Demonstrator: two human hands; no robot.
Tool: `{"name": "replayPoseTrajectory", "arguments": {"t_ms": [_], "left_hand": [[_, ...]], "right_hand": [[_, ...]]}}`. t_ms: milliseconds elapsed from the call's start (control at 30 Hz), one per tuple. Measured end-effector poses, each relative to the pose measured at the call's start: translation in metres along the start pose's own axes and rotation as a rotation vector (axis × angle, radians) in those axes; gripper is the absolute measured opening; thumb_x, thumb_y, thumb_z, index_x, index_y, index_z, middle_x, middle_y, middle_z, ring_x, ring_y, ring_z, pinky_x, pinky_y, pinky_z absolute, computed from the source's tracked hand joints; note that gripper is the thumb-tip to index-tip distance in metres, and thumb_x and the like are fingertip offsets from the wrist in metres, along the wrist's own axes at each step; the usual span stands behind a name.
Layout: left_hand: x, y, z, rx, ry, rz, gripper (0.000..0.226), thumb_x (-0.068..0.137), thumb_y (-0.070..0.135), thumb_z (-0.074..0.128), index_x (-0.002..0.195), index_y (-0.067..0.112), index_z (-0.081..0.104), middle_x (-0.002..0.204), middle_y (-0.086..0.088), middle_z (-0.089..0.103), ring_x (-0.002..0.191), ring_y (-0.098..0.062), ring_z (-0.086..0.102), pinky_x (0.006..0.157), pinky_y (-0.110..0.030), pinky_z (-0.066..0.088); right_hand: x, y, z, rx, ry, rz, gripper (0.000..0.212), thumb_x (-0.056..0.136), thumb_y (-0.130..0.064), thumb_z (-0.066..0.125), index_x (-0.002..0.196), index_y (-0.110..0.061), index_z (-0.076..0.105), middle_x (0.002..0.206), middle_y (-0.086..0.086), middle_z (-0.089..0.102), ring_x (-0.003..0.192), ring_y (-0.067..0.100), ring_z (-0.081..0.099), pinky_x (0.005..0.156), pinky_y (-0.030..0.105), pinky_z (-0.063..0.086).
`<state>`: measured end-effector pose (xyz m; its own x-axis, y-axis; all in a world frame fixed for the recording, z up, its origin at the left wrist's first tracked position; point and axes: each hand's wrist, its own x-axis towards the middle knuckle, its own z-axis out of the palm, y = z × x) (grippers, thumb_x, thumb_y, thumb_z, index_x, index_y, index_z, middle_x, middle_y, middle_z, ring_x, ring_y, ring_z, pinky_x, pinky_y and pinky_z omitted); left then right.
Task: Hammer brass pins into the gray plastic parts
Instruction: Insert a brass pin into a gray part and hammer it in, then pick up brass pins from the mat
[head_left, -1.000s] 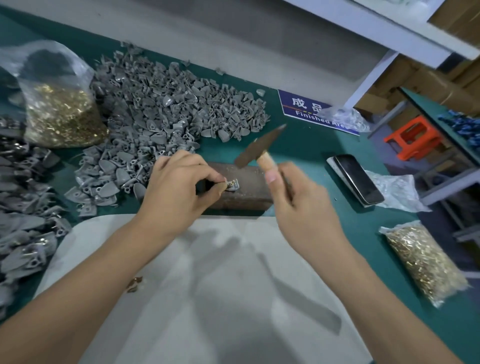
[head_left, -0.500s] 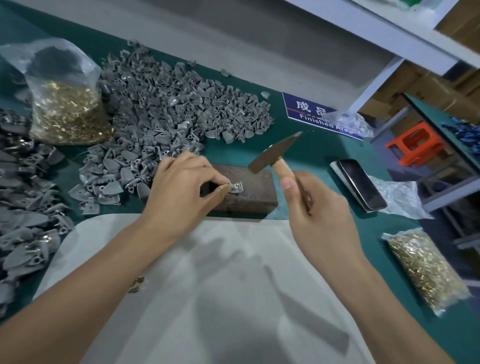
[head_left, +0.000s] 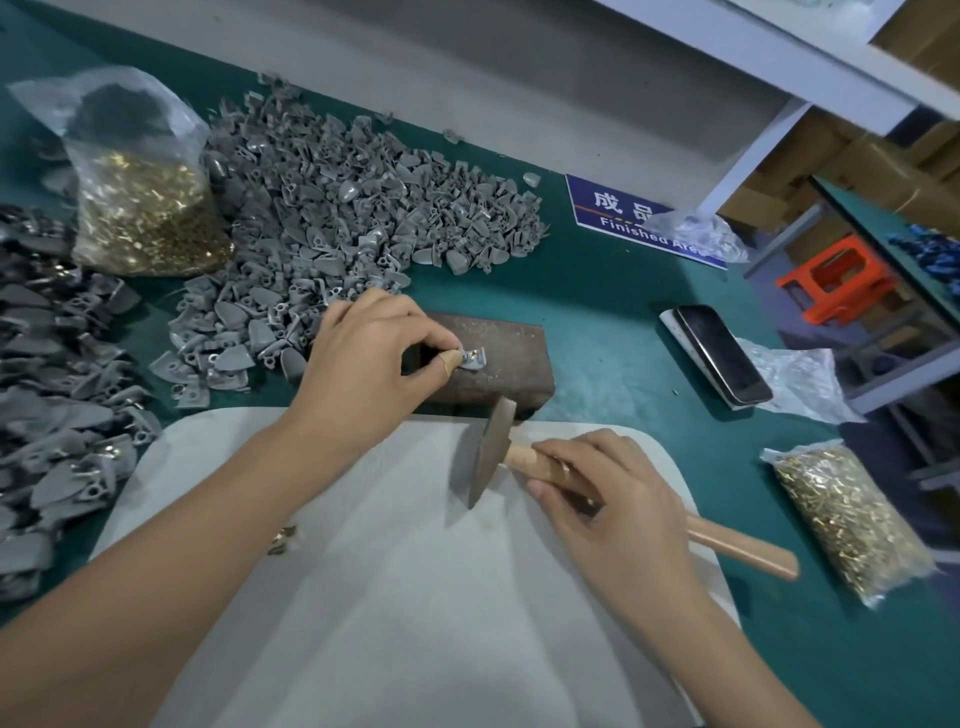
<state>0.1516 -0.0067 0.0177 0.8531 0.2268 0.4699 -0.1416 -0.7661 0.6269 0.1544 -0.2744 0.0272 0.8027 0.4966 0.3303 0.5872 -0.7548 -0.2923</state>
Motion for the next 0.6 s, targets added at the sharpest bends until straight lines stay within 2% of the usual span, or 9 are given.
{"name": "replayPoseTrajectory", "arguments": {"t_ms": [67,167,333,500,600], "left_hand": [[0.000,-0.001,0.001,-0.022,0.004,-0.014,0.005,0.089,0.037,0.074,0.093,0.035,0.076,0.089,0.019,0.059,0.097,-0.005,0.047,0.091,-0.035,0.031],[0.000,-0.001,0.001,-0.041,0.003,-0.019,0.005,0.089,0.038,0.074,0.093,0.035,0.076,0.090,0.019,0.059,0.098,-0.005,0.047,0.091,-0.032,0.029],[-0.004,0.007,0.000,-0.024,0.003,-0.005,0.006,0.090,0.038,0.074,0.095,0.036,0.076,0.091,0.020,0.058,0.097,-0.004,0.044,0.092,-0.034,0.031],[-0.001,0.015,-0.006,-0.019,0.089,0.051,0.008,0.090,0.034,0.074,0.097,0.031,0.076,0.093,0.017,0.062,0.100,-0.009,0.051,0.089,-0.034,0.033],[0.000,0.012,-0.011,-0.038,0.138,0.042,0.008,0.091,0.032,0.074,0.097,0.030,0.077,0.094,0.019,0.062,0.101,-0.008,0.051,0.089,-0.031,0.033]], "right_hand": [[-0.003,0.002,0.005,0.026,-0.034,-0.003,0.022,0.085,-0.031,0.078,0.106,-0.035,0.074,0.106,-0.018,0.057,0.099,0.012,0.053,0.083,0.041,0.042],[-0.001,0.000,0.008,0.107,-0.043,0.029,0.020,0.087,-0.034,0.071,0.107,-0.036,0.073,0.108,-0.020,0.058,0.105,0.011,0.052,0.089,0.041,0.041],[0.032,-0.013,0.002,0.269,0.117,0.068,0.019,0.091,-0.036,0.066,0.109,-0.037,0.069,0.098,-0.023,0.066,0.096,0.005,0.057,0.093,0.047,0.046],[0.078,-0.036,-0.003,0.449,0.095,0.032,0.031,0.090,-0.024,0.074,0.110,-0.046,0.065,0.092,-0.024,0.070,0.092,0.008,0.063,0.092,0.036,0.050],[0.097,-0.047,-0.004,0.483,0.042,0.009,0.033,0.090,-0.019,0.076,0.108,-0.045,0.067,0.092,-0.023,0.071,0.091,0.011,0.066,0.093,0.038,0.052]]}}
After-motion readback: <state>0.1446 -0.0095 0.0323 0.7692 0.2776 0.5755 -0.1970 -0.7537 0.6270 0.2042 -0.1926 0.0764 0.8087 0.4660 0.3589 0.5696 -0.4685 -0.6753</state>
